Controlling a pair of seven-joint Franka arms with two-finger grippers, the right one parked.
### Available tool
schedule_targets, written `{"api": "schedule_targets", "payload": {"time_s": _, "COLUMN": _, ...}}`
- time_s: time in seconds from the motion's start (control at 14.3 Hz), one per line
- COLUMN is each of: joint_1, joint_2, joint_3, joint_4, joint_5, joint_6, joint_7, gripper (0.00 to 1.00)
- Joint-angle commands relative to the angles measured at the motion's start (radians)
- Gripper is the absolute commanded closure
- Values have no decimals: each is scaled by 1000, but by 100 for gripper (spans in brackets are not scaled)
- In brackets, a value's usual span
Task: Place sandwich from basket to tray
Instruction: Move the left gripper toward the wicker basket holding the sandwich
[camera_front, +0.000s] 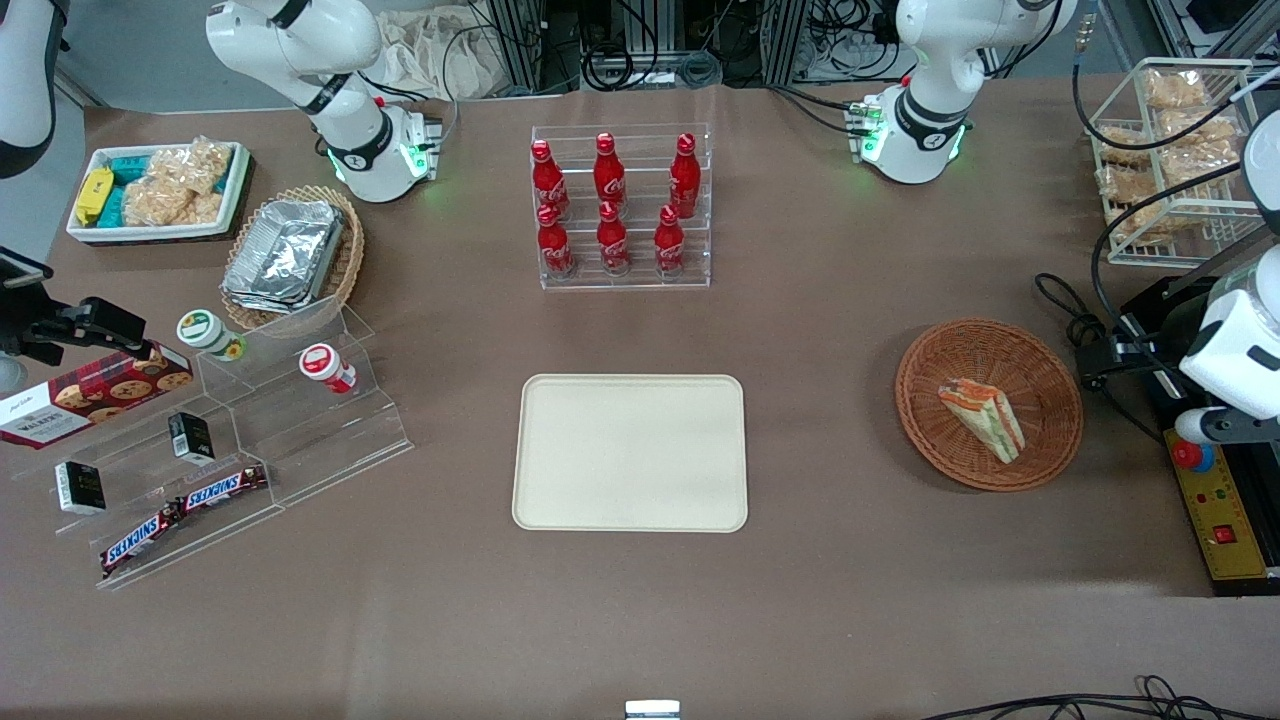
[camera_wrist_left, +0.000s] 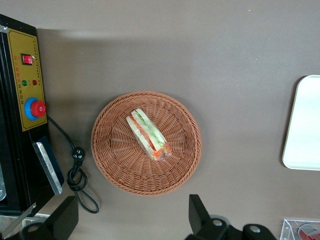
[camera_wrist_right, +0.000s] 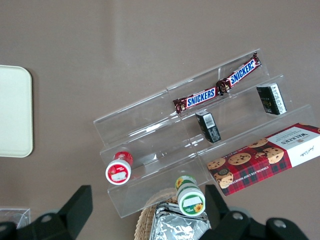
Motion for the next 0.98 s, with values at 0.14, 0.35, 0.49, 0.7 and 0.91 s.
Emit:
{"api": "schedule_targets", "payload": {"time_s": 0.14, "joint_1": -7, "joint_2": 3, "joint_3": 5, "joint_4": 16, "joint_5": 11, "joint_6": -5, "joint_7": 0, "gripper": 1}}
{"api": "schedule_targets", "payload": {"time_s": 0.35, "joint_1": -2, "joint_2": -6, "joint_3": 6, "joint_4": 18, "joint_5": 11, "joint_6": -21, "joint_7": 0, "gripper": 1}}
{"api": "schedule_targets", "payload": {"time_s": 0.49, "joint_1": -2, "joint_2": -10, "joint_3": 6, "joint_4": 15, "joint_5": 11, "joint_6": -36, "joint_7": -4, "gripper": 1}}
{"api": "schedule_targets", "payload": {"time_s": 0.7, "joint_1": -5, "joint_2": -23, "joint_3": 5, "joint_4": 16, "joint_5": 5, "joint_6": -104, "joint_7": 2, "gripper": 1}}
{"api": "schedule_targets", "payload": {"time_s": 0.91, "joint_1": -3, "joint_2": -29, "joint_3": 6, "joint_4": -7, "joint_5": 11, "joint_6": -114, "joint_7": 0, "gripper": 1}}
